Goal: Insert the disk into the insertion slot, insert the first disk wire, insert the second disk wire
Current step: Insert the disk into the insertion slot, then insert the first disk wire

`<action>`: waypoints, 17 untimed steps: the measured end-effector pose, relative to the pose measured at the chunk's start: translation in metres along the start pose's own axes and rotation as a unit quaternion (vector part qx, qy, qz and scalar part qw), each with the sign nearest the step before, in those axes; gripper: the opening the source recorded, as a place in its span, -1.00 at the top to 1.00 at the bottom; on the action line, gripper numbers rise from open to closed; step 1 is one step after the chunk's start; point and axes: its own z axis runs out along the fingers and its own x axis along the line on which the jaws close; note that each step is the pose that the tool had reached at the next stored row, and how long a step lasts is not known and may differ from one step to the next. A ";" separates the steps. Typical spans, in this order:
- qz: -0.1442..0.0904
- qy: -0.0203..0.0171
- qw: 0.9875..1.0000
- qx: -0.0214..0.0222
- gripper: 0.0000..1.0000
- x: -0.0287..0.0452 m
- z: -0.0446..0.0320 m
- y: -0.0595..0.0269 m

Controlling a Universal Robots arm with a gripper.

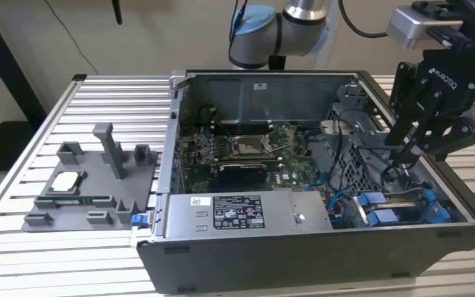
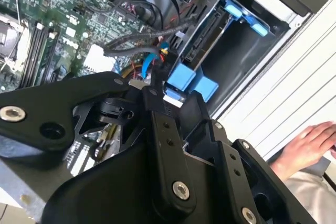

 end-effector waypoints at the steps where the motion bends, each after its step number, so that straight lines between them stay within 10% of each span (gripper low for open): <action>1: 0.000 0.000 1.000 0.000 0.18 -0.0026 0.0009 -0.0010; 6: 0.000 0.000 1.000 0.000 0.18 -0.0064 0.0043 -0.0130; 17: 0.004 -0.001 1.000 0.001 0.23 -0.0056 0.0075 -0.0083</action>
